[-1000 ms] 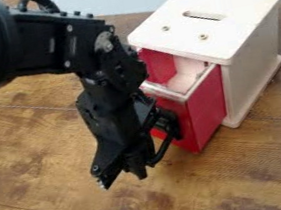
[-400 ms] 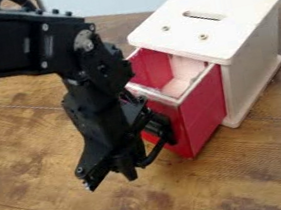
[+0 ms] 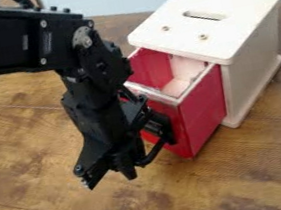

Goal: Open the drawer

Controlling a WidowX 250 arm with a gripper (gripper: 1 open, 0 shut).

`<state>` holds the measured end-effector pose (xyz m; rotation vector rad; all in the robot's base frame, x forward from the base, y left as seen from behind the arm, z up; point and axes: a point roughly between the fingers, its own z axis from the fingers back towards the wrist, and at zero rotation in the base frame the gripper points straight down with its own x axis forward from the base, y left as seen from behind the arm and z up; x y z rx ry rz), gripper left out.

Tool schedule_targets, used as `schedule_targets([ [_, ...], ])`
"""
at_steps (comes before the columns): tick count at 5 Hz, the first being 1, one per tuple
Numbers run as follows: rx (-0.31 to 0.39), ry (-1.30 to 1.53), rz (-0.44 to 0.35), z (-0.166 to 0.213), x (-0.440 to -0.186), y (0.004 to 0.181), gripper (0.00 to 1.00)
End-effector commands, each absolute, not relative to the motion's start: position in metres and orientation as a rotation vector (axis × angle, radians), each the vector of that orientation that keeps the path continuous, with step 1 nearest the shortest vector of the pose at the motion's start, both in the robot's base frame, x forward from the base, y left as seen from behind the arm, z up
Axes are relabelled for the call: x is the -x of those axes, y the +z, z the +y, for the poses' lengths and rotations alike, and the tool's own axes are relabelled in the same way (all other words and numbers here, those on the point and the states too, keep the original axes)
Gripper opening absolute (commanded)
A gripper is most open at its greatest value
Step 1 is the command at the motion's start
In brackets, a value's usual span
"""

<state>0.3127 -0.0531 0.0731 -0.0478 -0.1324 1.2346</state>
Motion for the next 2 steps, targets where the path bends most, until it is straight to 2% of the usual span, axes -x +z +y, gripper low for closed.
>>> schedule_targets([
  [1,0.057,1.221,-0.165,-0.0372,-0.3136,0.107,0.0],
  [2,0.047,1.228,-0.161,-0.0381,-0.3151,0.1139,0.0],
])
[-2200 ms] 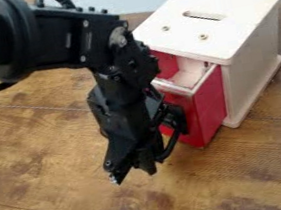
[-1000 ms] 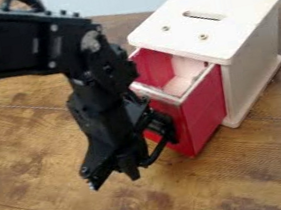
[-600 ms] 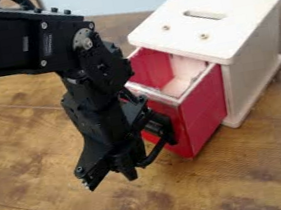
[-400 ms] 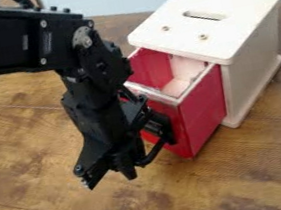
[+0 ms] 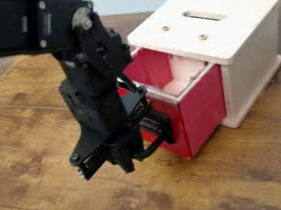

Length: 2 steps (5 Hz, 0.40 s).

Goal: Open the drawer

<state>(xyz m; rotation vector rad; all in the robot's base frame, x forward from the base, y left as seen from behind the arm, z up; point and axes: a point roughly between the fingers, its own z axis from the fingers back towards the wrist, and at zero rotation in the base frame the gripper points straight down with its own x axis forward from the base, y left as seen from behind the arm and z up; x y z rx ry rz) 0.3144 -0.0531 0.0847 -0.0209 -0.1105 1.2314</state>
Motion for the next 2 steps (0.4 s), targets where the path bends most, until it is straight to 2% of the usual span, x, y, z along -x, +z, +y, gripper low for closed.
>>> schedule_targets([
  [1,0.042,1.178,-0.157,-0.035,-0.3089,0.1181,0.0],
  [2,0.04,1.127,-0.152,-0.0319,-0.3035,0.1223,0.0],
])
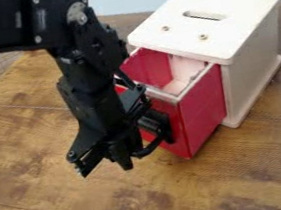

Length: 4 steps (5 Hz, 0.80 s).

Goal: Open the drawer

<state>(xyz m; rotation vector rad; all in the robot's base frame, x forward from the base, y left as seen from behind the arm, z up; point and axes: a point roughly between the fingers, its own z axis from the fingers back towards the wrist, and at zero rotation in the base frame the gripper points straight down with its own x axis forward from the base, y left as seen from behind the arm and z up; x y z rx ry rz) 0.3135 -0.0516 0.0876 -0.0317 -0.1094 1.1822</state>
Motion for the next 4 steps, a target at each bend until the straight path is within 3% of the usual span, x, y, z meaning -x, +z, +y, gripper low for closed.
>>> schedule_targets([
  [1,0.037,1.076,-0.148,-0.028,-0.299,0.126,0.0],
  [4,0.012,1.149,-0.138,-0.044,-0.29,0.132,0.0],
])
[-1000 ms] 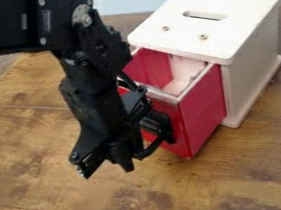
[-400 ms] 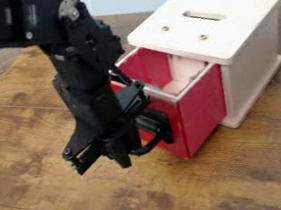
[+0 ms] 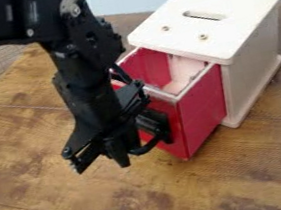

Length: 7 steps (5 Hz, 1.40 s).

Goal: Open the drawer

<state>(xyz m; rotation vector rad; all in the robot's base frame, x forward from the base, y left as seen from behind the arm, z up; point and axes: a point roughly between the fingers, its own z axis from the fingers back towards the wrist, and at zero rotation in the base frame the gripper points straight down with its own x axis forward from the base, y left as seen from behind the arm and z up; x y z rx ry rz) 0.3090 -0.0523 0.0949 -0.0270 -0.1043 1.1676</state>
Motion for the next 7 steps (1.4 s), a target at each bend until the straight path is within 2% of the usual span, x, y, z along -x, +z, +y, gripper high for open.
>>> schedule_targets([
  [1,0.004,1.19,-0.134,-0.049,-0.287,0.131,0.0],
  [4,-0.012,1.159,-0.13,-0.063,-0.303,0.136,0.0],
  [6,-0.023,1.166,-0.123,-0.04,-0.297,0.138,0.0],
  [7,-0.03,1.199,-0.121,-0.052,-0.293,0.14,0.0],
])
